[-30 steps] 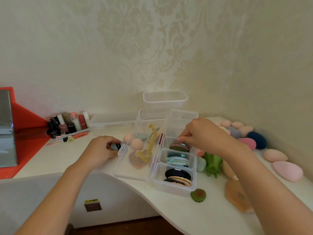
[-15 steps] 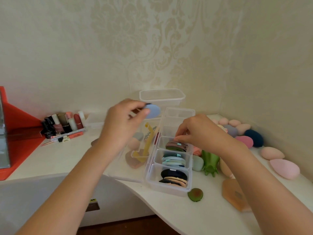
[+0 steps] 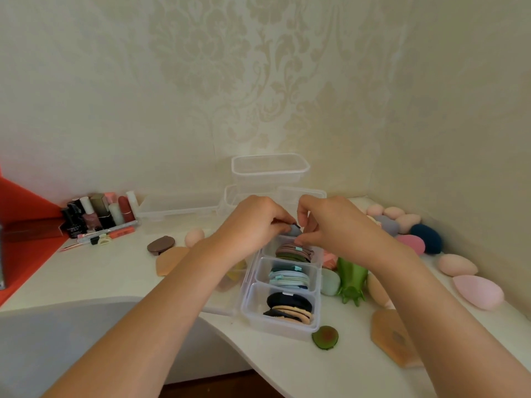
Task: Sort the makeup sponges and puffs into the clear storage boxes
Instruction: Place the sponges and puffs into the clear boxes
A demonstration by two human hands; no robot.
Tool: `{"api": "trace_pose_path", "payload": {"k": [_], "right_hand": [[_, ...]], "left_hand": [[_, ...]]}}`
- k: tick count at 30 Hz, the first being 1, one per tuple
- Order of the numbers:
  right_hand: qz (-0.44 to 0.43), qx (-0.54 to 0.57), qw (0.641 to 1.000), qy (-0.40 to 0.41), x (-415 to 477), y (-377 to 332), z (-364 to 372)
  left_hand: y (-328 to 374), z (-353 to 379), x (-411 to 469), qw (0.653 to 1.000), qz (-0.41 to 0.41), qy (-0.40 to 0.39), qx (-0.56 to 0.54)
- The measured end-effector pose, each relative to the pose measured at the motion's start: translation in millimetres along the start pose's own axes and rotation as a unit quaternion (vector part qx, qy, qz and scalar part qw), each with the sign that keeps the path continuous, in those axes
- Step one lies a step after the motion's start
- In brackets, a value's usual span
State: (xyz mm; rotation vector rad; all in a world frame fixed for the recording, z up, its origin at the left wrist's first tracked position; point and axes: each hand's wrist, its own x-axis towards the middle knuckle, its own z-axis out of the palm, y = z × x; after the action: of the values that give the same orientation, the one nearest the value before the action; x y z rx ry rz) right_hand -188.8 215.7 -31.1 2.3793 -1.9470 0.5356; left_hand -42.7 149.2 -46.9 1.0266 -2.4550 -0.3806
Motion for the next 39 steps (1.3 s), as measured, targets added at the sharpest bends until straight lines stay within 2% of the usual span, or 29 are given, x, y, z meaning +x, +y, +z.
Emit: {"api": "trace_pose_path", "payload": {"k": [2,4,9,12,15,20,23,36,39], "right_hand": [[0.002,-0.005,1.0,-0.002,0,1,1],[0.001,-0.017,1.0,0.003,2,2,1],[-0.014,-0.068,0.998,-0.004,7,3,8],[-0.031,-0.076,0.996,-0.015,7,3,11],[-0.031,-0.089,0.995,-0.027,6,2,11],[-0.021,-0.117,0.991,-0.059,3,3,3],[-0.022,-0.145,0.987,-0.073,4,4,2],[0.067,-0.097,0.988,-0.095,2,13,-3],[0.08,-0.093,0.987,-0.1,3,14,-2]], "left_hand": [[2,1,2,0.999,0.011,-0.025,0.028],[2,1,2,1.0,0.015,-0.015,0.02],[-13,-3,-7,0.987,-0.018,0.076,-0.144],[-26,-10,-15,0.975,-0.031,0.146,-0.162],[-50,-19,-24,0.974,-0.086,0.168,-0.126],[-89,-24,-33,0.967,-0.184,0.143,-0.102],[-99,-22,-32,0.962,-0.211,0.128,-0.113],[-97,3,0,0.97,-0.195,-0.05,-0.132],[-104,11,2,0.977,-0.179,-0.05,-0.105]]}}
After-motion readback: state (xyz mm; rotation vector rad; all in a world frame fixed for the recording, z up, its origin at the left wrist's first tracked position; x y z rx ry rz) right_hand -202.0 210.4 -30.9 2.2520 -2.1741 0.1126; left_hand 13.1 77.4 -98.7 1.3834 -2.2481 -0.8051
